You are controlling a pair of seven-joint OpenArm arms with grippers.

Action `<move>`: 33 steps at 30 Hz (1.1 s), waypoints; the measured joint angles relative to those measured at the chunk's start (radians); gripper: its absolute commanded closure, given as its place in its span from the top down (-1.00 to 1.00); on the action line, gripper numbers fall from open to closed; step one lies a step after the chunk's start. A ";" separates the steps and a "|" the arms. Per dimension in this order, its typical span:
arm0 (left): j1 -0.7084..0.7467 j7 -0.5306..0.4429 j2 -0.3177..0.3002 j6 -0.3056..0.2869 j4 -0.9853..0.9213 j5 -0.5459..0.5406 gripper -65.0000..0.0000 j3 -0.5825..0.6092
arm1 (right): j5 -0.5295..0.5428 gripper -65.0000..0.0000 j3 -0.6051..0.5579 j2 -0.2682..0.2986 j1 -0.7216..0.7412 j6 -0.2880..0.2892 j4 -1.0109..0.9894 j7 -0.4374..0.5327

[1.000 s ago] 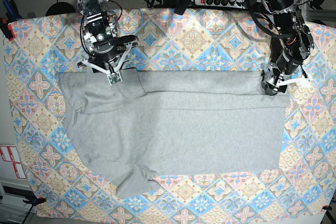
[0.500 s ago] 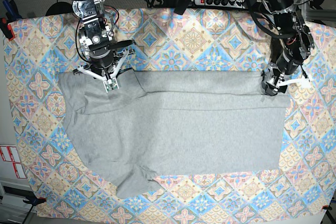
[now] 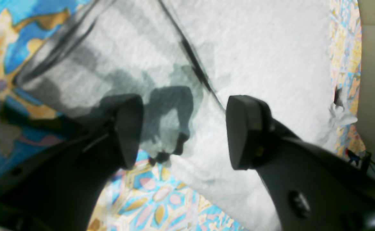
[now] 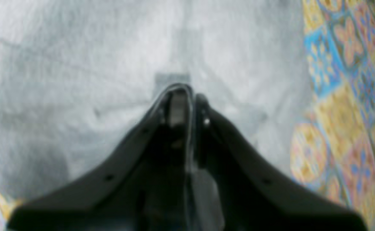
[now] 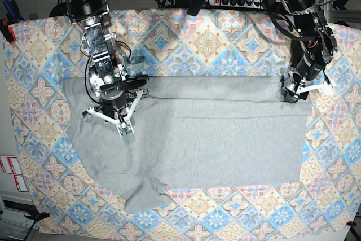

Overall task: Fold the T-shirt properly
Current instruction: 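Reach the right gripper into the shirt middle and grasp fabric, then pull the grasped fabric with the right gripper back toward the fold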

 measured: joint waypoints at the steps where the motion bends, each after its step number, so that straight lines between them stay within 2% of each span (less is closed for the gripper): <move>1: 0.000 0.000 0.000 0.001 0.000 0.000 0.22 0.000 | -0.001 -0.86 -0.025 -0.003 0.014 0.000 -0.021 0.002; 6: 0.002 0.001 0.000 0.000 0.000 0.000 0.22 0.000 | 0.005 -0.85 -0.143 -0.008 0.075 0.010 -0.110 0.006; 9: 0.003 0.001 0.001 0.001 0.000 0.001 0.22 0.000 | -0.002 -0.75 -0.194 -0.004 0.090 0.007 -0.148 0.074; 15: 0.004 0.001 0.001 0.001 0.000 0.000 0.22 0.000 | -0.001 -0.45 -0.206 -0.004 0.109 0.010 -0.204 0.122; 20: 0.004 0.001 0.001 0.000 0.000 -0.001 0.22 0.000 | -0.002 -0.50 -0.198 0.003 0.113 0.003 -0.098 0.121; 23: 0.009 0.000 0.000 0.001 0.000 -0.003 0.22 0.000 | -0.002 -0.57 -0.141 0.017 0.041 0.006 -0.002 0.151; 28: 0.009 0.000 0.002 0.001 0.000 -0.003 0.22 0.000 | -0.002 -0.66 0.011 0.033 -0.106 0.000 0.061 0.119; 31: 0.009 0.001 0.003 0.000 0.000 -0.003 0.22 0.000 | -0.002 -0.76 0.082 0.031 -0.109 0.000 0.048 0.127; 33: 0.007 0.001 0.003 0.000 0.000 -0.003 0.22 0.000 | -0.005 -0.81 0.082 0.030 -0.095 -0.007 0.019 0.137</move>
